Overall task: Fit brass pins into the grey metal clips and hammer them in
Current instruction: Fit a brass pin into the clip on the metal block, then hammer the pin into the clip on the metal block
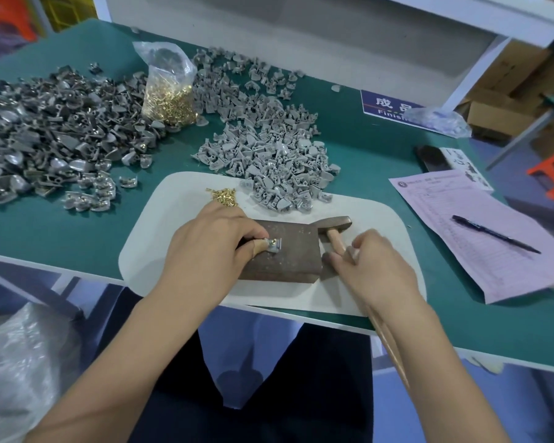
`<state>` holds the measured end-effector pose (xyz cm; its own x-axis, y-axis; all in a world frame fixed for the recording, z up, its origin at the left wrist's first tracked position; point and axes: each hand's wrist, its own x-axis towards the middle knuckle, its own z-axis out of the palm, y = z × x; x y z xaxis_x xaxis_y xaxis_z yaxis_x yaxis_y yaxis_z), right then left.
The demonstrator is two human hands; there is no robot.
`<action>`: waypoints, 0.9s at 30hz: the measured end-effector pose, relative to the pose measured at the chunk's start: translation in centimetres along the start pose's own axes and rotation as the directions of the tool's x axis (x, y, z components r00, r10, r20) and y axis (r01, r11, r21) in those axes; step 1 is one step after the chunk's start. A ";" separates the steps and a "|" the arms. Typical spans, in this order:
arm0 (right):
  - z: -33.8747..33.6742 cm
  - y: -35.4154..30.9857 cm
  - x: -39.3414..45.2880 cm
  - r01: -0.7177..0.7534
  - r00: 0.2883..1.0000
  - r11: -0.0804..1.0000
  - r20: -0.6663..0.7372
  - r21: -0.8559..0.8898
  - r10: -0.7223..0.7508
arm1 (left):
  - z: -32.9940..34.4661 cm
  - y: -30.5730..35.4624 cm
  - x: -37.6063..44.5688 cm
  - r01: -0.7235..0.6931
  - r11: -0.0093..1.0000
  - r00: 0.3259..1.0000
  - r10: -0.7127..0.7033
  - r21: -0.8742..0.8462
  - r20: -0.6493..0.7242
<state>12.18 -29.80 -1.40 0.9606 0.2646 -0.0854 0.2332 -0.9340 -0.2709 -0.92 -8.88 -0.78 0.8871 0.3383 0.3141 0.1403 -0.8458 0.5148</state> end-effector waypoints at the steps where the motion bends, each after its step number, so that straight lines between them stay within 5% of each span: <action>1: 0.3 0.3 0.1 -0.004 0.998 1.000 0.056 -0.026 0.006 | -0.1 0.0 0.0 -0.001 1.000 1.000 0.001 0.011 0.005; 4: 0.0 0.8 0.5 0.014 0.999 0.998 0.048 0.063 -0.017 | -0.3 -0.1 0.1 -0.007 0.999 1.000 0.007 0.034 0.018; 7: -1.6 1.6 0.5 0.050 0.993 0.995 -0.112 0.091 -0.040 | -0.3 -0.2 0.1 -0.023 0.998 1.000 0.021 0.062 0.022; 9: -2.7 1.5 -0.2 0.146 0.979 0.949 -0.177 0.279 -0.098 | -0.3 -0.2 0.1 -0.027 0.997 0.999 0.026 0.074 0.026; 13: -3.4 0.0 -2.5 0.278 0.961 0.859 -0.114 0.430 -0.254 | -0.3 -0.3 0.2 -0.022 0.998 0.999 0.021 0.067 0.027; 16: -3.5 -1.6 -3.9 0.247 0.946 0.756 0.018 0.606 -0.324 | -0.2 -0.4 0.1 -0.011 0.998 1.000 0.010 0.058 0.017; 22: -3.1 -3.6 -5.1 0.412 0.908 0.883 -0.014 0.226 -0.420 | -0.1 -0.5 0.1 0.004 0.998 1.000 -0.003 0.065 -0.007; 27: -3.7 -3.7 -5.7 0.445 0.891 0.848 -0.236 0.288 -0.388 | -0.1 -0.5 0.2 0.008 0.999 1.000 -0.008 0.033 -0.014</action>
<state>6.43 -28.75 3.60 0.8011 0.5411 0.2557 0.5821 -0.6049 -0.5435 -0.80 -8.38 -0.89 0.8795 0.3509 0.3215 0.1624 -0.8562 0.4905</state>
